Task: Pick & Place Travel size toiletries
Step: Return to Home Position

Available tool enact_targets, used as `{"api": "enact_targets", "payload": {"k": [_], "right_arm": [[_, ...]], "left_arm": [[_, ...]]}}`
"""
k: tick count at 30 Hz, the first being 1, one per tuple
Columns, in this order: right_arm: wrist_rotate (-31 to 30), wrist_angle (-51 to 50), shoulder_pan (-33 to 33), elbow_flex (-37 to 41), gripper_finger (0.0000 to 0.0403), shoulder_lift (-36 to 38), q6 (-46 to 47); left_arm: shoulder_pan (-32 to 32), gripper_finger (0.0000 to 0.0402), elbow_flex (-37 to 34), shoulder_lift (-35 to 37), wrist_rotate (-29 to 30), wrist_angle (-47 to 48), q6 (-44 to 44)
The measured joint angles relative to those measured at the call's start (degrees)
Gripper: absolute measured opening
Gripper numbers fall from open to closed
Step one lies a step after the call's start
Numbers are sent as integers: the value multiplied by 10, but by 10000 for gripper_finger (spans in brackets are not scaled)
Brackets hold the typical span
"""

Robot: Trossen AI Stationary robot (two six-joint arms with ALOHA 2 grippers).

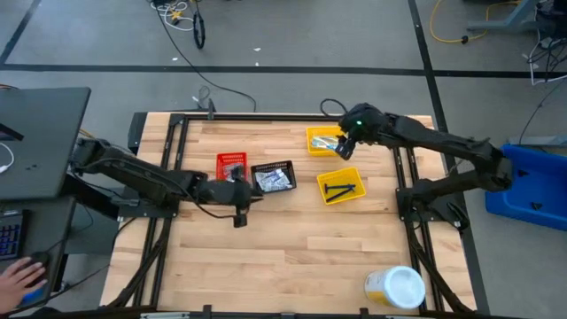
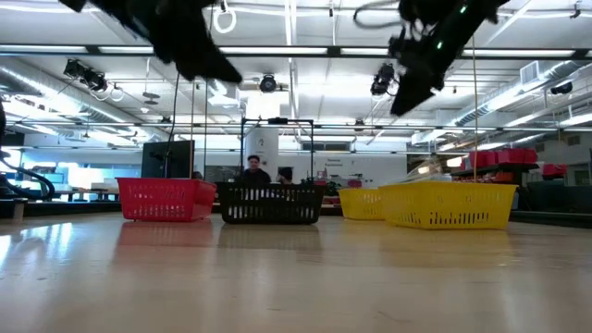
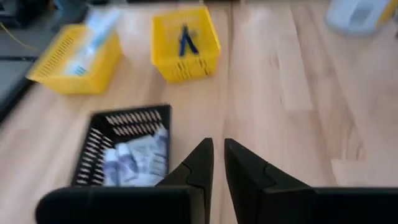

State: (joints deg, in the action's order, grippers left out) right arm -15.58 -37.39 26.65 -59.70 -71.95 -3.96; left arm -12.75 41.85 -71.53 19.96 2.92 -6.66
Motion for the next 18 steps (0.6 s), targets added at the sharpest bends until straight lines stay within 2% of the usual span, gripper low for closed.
{"api": "enact_targets", "payload": {"k": [5,9,12,18], "right_arm": [[99,3,-37,0,172,79,1],[154,3,-70,0,87,149,15],[176,3,-90,0,21,198,29],[193,8,-126,3,4,268,29]], "left_arm": [[0,41,0,101,27,38,0],[0,11,0,198,68,100,9],[0,7,0,270,81,127,12],[0,5,0,366,85,170,33]]}}
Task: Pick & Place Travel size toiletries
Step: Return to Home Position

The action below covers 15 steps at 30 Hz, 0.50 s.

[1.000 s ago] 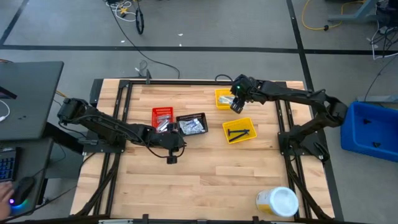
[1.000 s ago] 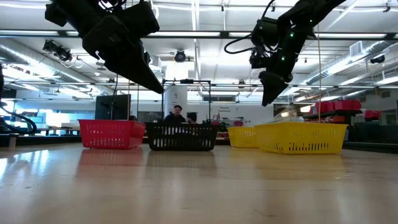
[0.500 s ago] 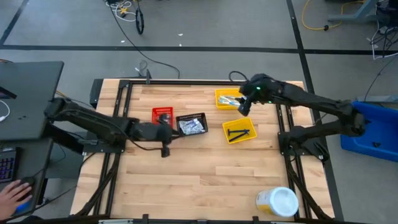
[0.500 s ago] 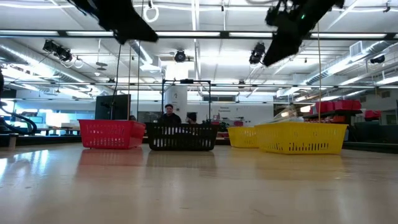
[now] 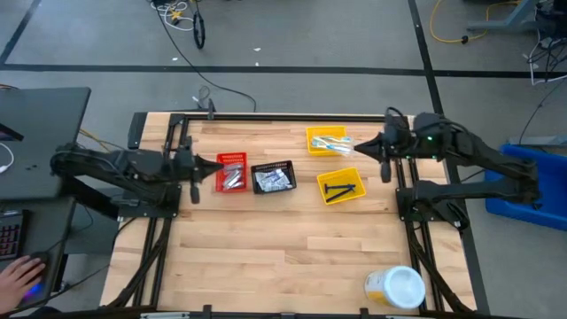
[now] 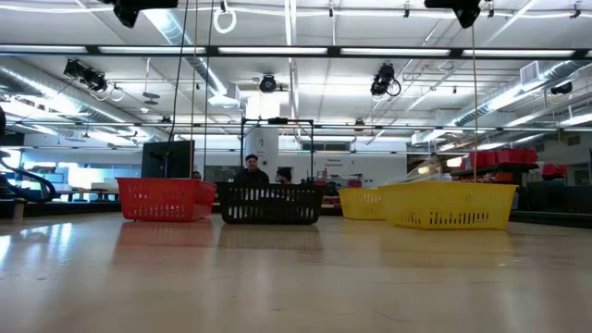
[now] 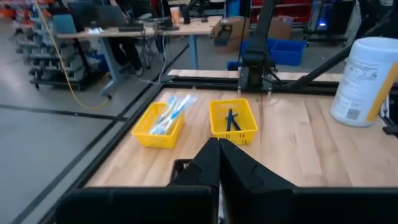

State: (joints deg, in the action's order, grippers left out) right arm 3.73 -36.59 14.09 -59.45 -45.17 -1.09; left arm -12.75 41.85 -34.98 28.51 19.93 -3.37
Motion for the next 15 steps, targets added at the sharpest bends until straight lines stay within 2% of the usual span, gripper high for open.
{"api": "enact_targets", "payload": {"k": [7,13,15], "right_arm": [[34,75,-21,90,2,68,-14],[55,146,-21,187,2,141,-26],[60,160,-21,215,2,171,-24]], "left_arm": [[0,5,-7,39,4,50,16],[0,8,-83,89,1,11,44],[0,8,-115,111,-19,-17,63]]}}
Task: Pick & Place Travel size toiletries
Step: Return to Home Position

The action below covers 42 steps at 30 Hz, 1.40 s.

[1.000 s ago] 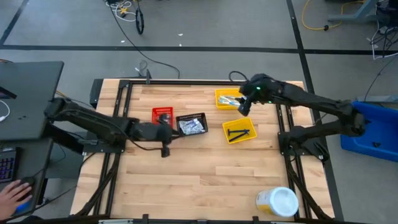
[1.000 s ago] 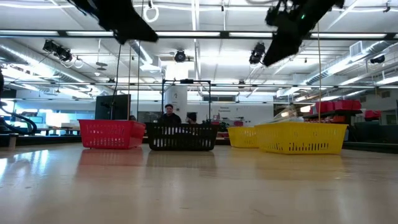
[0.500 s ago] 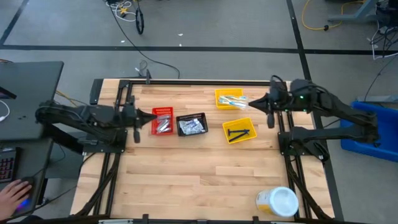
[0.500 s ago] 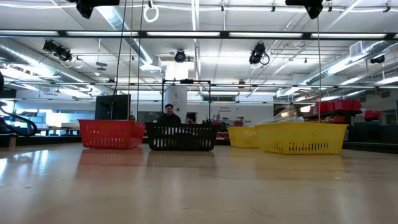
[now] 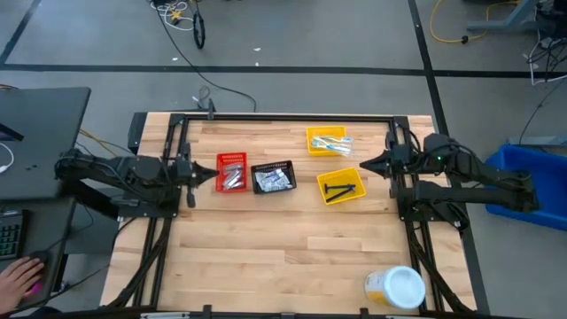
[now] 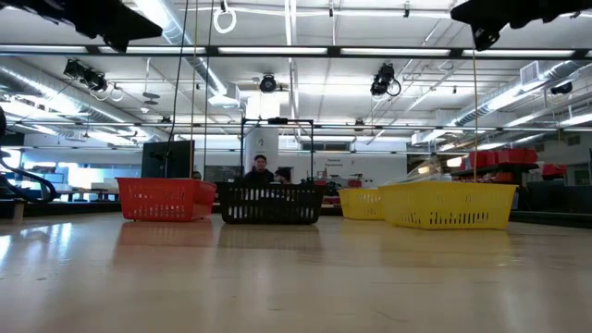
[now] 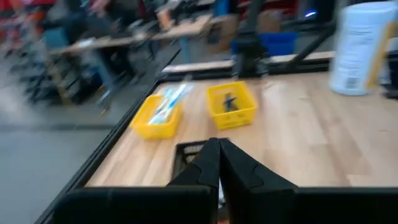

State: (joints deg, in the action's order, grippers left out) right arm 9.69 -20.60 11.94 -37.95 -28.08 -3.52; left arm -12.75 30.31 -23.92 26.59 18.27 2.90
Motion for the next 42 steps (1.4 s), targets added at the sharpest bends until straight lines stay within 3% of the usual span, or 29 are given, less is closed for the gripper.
{"api": "enact_targets", "payload": {"k": [6,10,16,20,32,42], "right_arm": [[74,87,0,89,1,85,11],[96,128,0,142,1,129,12],[93,132,0,188,1,183,40],[44,136,0,213,1,215,42],[-81,233,0,322,1,244,78],[-86,284,0,374,1,244,89]], "left_arm": [[0,5,-100,80,-95,-137,63],[0,12,-157,129,-75,-195,80],[0,5,-222,204,-60,-203,70],[0,10,-259,240,-50,-232,77],[0,10,-298,236,-58,-260,62],[0,5,-298,233,-70,-261,46]]}}
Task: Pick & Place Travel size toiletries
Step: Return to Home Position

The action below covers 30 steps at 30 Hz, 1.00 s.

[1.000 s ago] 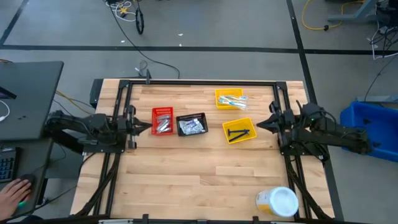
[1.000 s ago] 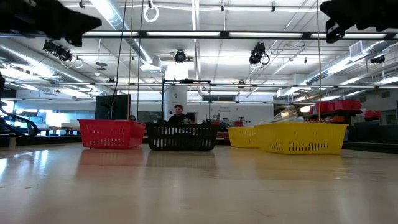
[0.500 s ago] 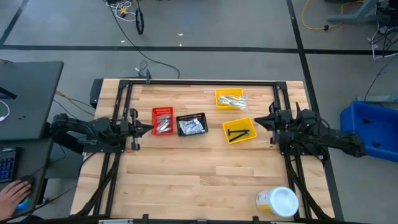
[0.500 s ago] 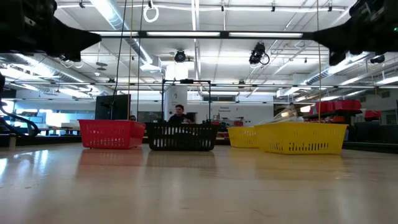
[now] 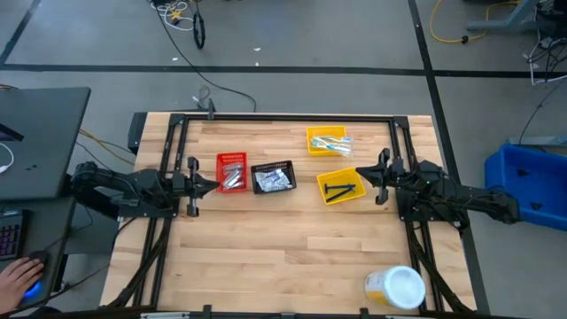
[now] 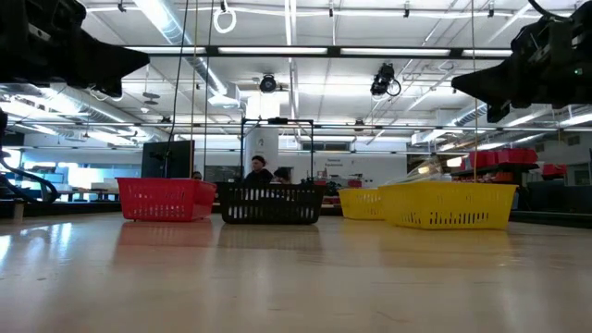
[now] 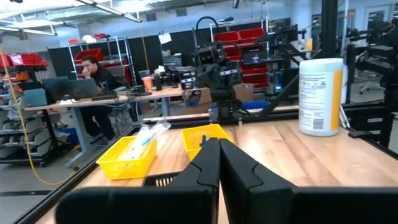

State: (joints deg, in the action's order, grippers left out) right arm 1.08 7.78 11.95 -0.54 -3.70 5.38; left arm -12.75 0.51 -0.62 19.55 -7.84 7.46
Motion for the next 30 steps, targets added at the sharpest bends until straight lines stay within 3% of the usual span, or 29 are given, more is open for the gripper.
{"api": "enact_targets", "payload": {"k": [11,19,30], "right_arm": [[1,-19,0,0,8,0,-58],[5,-70,0,0,9,-1,-58],[5,-69,0,0,11,-1,-59]], "left_arm": [[0,46,0,0,2,14,-10],[0,41,0,-1,-3,35,-38],[0,43,-1,-1,-3,35,-35]]}}
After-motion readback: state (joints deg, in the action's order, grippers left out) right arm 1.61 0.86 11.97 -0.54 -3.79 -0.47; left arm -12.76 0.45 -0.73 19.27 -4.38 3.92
